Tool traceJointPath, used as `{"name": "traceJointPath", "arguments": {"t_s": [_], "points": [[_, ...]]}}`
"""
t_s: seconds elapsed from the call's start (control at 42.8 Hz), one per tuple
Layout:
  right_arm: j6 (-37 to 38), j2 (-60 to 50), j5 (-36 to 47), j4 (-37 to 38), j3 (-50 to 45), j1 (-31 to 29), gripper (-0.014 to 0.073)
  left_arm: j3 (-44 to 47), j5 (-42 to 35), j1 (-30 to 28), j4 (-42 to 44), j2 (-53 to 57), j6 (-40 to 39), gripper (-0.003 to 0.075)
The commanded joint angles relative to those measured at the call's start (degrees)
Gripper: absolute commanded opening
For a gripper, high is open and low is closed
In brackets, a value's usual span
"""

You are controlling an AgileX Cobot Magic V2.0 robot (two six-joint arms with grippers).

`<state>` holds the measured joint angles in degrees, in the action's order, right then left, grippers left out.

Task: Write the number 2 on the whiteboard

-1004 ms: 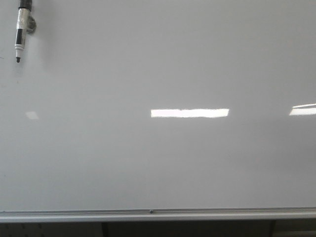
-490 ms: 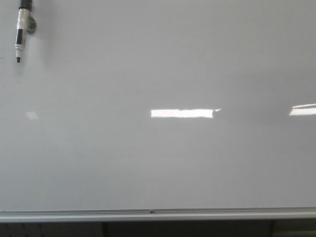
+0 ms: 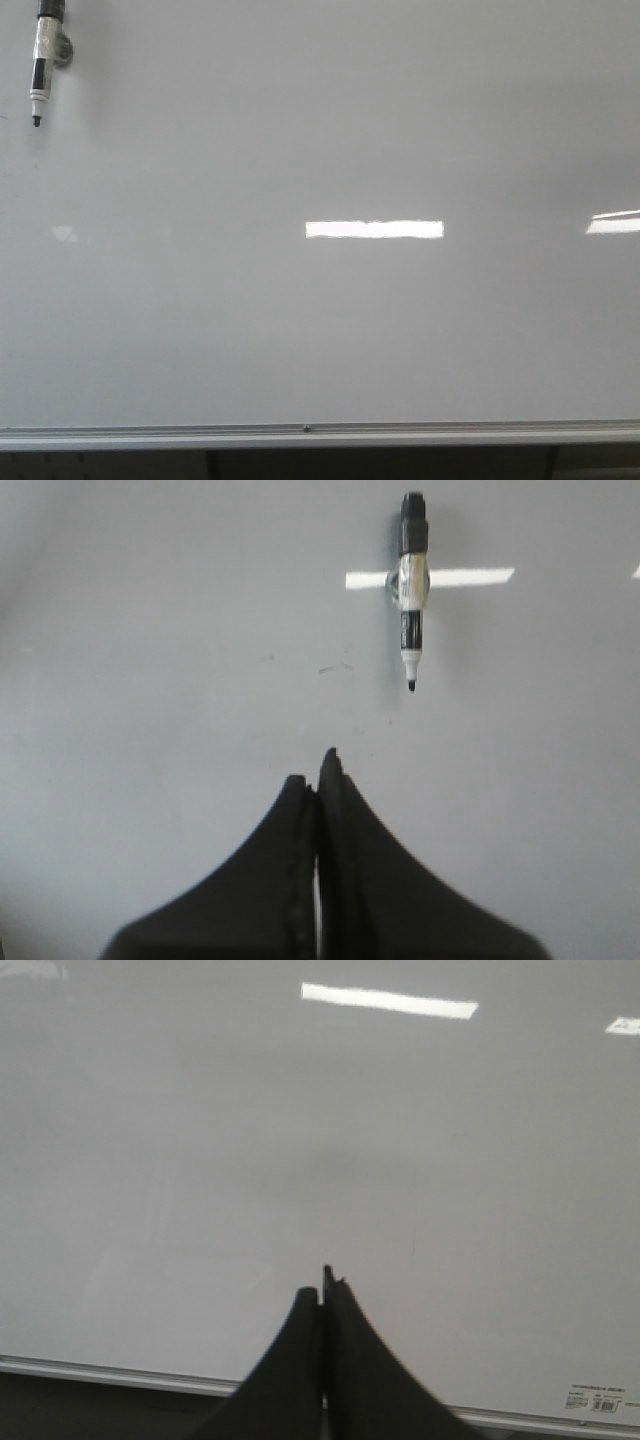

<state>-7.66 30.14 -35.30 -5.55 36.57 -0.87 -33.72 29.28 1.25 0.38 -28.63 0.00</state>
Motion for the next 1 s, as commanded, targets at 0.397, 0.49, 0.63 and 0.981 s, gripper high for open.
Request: {"name": "traceJointPath", "arguments": {"t_s": [0.397, 0.49, 0.63, 0.981], "points": [[0.0, 9.7, 4.8, -0.1, 1.7, -0.4, 0.0120, -1.5, -4.3, -0.1, -0.8, -10.3, -0.4, 0.0130], [-0.1, 9.9, 5.1, -0.1, 1.7, -0.4, 0.0318, -1.5, -5.2, -0.1, -0.8, -11.6, -0.4, 0.0335], [-0.1, 9.9, 5.6, -0.1, 1.7, -0.4, 0.0518, -1.6, -6.6, -0.1, -1.0, -14.0, -0.4, 0.0537], [-0.1, 9.9, 5.6, -0.1, 1.7, -0.4, 0.0526, -5.9, -7.6, 0.0, -3.2, -21.6, -0.4, 0.0489]]}}
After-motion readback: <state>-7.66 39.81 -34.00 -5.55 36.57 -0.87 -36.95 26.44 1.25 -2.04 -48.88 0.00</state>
